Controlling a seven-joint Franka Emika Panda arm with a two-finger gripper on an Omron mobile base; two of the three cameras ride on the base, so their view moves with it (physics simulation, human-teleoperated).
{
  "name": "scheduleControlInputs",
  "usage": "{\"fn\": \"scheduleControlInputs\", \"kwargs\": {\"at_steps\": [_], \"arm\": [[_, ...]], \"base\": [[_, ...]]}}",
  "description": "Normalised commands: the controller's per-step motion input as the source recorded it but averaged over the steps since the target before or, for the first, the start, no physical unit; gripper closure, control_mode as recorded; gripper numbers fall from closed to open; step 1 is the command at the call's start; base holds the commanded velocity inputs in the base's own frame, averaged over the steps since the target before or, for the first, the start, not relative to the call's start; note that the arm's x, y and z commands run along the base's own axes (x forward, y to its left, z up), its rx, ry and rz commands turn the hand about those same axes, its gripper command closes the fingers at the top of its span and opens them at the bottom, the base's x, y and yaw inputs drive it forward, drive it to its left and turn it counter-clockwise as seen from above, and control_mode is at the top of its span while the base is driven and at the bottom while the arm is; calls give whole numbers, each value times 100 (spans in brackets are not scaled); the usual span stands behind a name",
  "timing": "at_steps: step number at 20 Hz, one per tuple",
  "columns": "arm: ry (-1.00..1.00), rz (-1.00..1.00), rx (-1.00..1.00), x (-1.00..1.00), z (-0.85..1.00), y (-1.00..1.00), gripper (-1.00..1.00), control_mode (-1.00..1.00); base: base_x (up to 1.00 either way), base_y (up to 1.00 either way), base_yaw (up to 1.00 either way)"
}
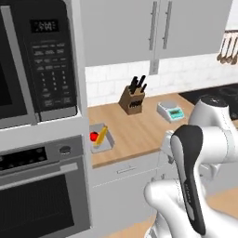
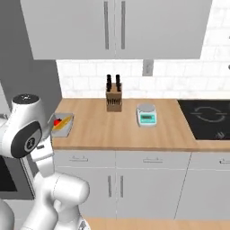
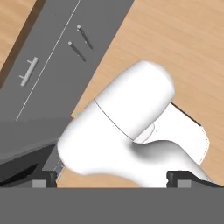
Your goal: Take the meat container that has the chicken drumstick and place it on the second highest rack of the freezer. Then take the vegetable container that has the tomato and corn and place it on the highest rack of the freezer.
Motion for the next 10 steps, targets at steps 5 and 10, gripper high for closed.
{"fn": "scheduleControlInputs", "kwargs": {"at_steps": [5,10], "arm": [[0,0,0,0,0,0,-100,100],[0,0,0,0,0,0,-100,100]], "base": [[76,-25,43],[36,-12,46]]}}
